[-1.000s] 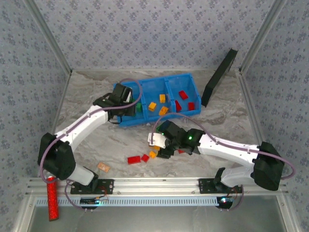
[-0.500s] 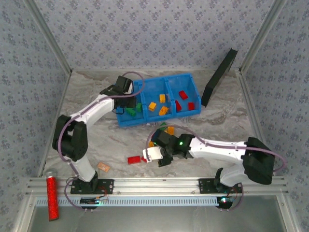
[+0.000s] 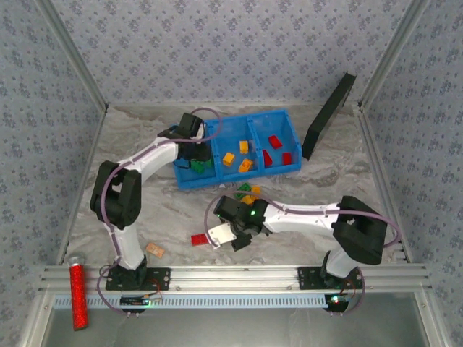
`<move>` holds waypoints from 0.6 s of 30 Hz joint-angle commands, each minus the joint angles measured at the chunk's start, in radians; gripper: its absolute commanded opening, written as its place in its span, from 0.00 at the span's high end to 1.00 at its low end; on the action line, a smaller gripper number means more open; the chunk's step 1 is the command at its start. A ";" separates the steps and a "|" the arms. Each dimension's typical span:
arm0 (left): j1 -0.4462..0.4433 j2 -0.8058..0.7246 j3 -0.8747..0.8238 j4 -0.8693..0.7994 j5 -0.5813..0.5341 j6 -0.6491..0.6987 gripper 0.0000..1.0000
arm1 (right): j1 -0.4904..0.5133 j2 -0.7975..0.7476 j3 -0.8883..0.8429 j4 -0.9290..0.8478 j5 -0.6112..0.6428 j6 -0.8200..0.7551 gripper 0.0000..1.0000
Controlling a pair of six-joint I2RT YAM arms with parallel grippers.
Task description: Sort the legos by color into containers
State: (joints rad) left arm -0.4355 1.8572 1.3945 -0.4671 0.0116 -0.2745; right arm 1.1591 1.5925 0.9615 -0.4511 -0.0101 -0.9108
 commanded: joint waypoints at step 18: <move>0.009 -0.034 0.056 0.008 0.062 0.018 0.44 | -0.025 0.121 0.066 -0.050 -0.049 -0.072 0.48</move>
State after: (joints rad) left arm -0.4309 1.8656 1.4128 -0.4683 0.0372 -0.2726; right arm 1.1385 1.6913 0.9981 -0.4595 -0.0410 -0.9627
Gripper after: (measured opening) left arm 0.556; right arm 0.528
